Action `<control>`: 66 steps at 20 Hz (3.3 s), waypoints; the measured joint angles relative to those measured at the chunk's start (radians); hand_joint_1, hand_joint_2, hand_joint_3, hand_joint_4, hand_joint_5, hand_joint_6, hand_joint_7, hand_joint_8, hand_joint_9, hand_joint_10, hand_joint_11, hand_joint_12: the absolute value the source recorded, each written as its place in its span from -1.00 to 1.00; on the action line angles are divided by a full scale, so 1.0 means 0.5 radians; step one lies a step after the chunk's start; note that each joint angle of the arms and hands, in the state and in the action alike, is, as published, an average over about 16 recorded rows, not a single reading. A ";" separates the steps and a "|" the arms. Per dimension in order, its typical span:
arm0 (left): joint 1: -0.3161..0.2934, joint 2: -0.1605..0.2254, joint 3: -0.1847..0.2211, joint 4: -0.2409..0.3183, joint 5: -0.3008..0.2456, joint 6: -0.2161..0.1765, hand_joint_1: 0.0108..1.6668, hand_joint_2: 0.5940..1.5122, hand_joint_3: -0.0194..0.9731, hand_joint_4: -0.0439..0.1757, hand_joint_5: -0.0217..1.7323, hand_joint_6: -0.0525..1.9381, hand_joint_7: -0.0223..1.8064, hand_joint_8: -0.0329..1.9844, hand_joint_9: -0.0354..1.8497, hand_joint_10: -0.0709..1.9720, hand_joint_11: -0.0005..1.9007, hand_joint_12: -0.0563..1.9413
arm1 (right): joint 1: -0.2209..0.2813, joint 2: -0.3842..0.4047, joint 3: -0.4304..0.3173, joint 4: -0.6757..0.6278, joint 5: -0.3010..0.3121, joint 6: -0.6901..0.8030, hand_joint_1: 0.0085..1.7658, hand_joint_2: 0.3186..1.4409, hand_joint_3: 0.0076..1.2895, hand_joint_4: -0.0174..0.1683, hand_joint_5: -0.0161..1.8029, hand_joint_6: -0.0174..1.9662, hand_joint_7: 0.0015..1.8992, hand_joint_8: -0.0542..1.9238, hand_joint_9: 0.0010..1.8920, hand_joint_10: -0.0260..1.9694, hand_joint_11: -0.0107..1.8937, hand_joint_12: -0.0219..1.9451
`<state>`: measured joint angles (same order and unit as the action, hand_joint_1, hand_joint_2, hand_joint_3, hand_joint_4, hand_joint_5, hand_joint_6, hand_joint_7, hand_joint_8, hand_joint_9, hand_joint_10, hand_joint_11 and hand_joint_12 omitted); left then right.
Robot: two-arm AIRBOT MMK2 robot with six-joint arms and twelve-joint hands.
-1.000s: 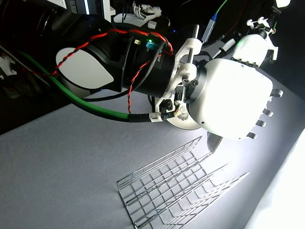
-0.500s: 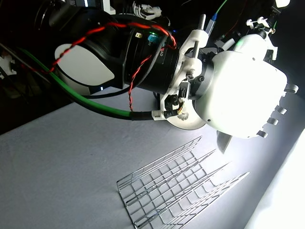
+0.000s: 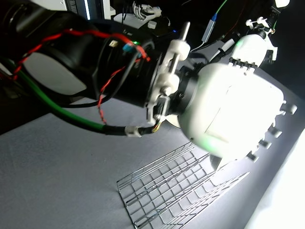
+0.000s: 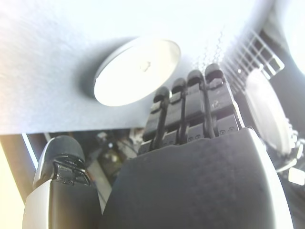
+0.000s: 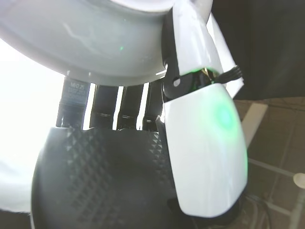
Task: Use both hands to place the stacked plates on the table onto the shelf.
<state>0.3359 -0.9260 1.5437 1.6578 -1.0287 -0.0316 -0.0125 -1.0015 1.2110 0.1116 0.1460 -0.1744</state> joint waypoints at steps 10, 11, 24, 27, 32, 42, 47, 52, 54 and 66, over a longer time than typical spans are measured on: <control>-0.004 0.000 -0.001 0.000 0.005 -0.001 -1.00 0.14 -0.92 -0.53 -0.95 -0.94 -0.95 -0.98 -0.94 -0.93 -0.98 -0.93 | -0.086 0.119 -0.016 -0.026 0.008 0.002 0.57 0.30 -1.00 -0.90 -0.01 0.01 -0.01 0.04 -0.03 0.21 -0.10 0.38; -0.004 0.000 0.000 0.000 0.005 -0.001 -1.00 0.14 -0.92 -0.53 -0.95 -0.94 -0.95 -0.98 -0.94 -0.93 -0.98 -0.93 | -0.096 0.128 -0.017 -0.030 0.012 0.003 0.57 0.30 -1.00 -0.90 -0.01 0.01 -0.01 0.04 -0.03 0.21 -0.10 0.38; -0.002 -0.001 0.000 -0.005 0.006 -0.006 -1.00 0.14 -0.93 -0.53 -0.95 -0.94 -0.95 -0.98 -0.94 -0.92 -0.98 -0.93 | -0.273 0.188 0.026 -0.073 0.101 0.009 0.55 0.35 -1.00 -0.90 -0.11 -0.11 -0.10 -0.19 -0.13 0.04 -0.36 0.40; 0.012 -0.006 0.000 -0.031 0.005 -0.016 -1.00 0.14 -0.93 -0.53 -0.95 -0.94 -0.95 -0.98 -0.94 -0.93 -0.98 -0.93 | -0.319 0.193 0.043 -0.074 0.126 0.009 0.54 0.36 -0.99 -0.89 -0.14 -0.29 -0.12 -0.37 -0.18 -0.14 -0.50 0.42; 0.072 -0.027 -0.017 -0.097 0.019 -0.032 -1.00 0.16 -0.93 -0.53 -0.95 -0.94 -0.96 -0.98 -0.94 -0.93 -0.98 -0.93 | -0.389 0.202 0.065 -0.080 0.160 0.009 0.48 0.34 -0.99 -0.87 -0.22 -0.61 -0.21 -0.70 -0.31 -0.50 -0.75 0.40; 0.292 -0.098 -0.121 -0.228 0.108 -0.028 -1.00 0.20 -0.93 -0.54 -0.95 -0.94 -0.96 -0.98 -0.94 -0.93 -0.99 -0.93 | -0.432 0.212 0.010 -0.411 0.311 0.015 0.27 0.14 -0.99 -0.85 -0.58 -0.95 -0.62 -0.93 -0.68 -0.92 -0.96 -0.16; 0.367 -0.142 -0.165 -0.245 0.168 -0.008 -1.00 0.20 -0.93 -0.55 -0.95 -0.94 -0.96 -0.98 -0.94 -0.92 -0.98 -0.93 | -0.453 0.214 -0.074 -0.904 0.468 0.020 0.15 -0.07 -0.99 -0.85 -0.79 -0.97 -0.83 -0.93 -0.86 -0.95 -0.97 -0.59; 0.395 -0.179 -0.175 -0.253 0.215 0.008 -1.00 0.21 -0.93 -0.55 -0.95 -0.94 -0.96 -0.98 -0.94 -0.93 -0.98 -0.93 | -0.505 0.214 -0.169 -1.463 0.628 0.024 0.11 -0.28 -0.99 -0.84 -0.95 -0.97 -0.97 -0.93 -0.97 -0.95 -0.97 -0.93; 0.402 -0.191 -0.173 -0.256 0.231 0.013 -1.00 0.21 -0.93 -0.56 -0.95 -0.94 -0.96 -0.98 -0.94 -0.93 -0.98 -0.93 | -0.531 0.214 -0.202 -1.662 0.683 0.026 0.12 -0.34 -0.99 -0.83 -0.97 -0.97 -0.98 -0.93 -0.98 -0.95 -0.97 -0.98; 0.476 -0.235 -0.149 -0.279 0.286 0.027 -1.00 0.21 -0.93 -0.56 -0.95 -0.94 -0.96 -0.98 -0.94 -0.93 -0.98 -0.95 | -0.649 0.216 -0.354 -2.139 0.770 0.027 0.31 -0.31 -0.99 -0.78 -0.97 -0.97 -0.98 -0.93 -0.99 -0.95 -0.97 -0.98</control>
<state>0.5739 -1.0433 1.4690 1.5181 -0.8857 -0.0179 -0.3372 -0.8937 1.0341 -0.9581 0.5308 -0.1611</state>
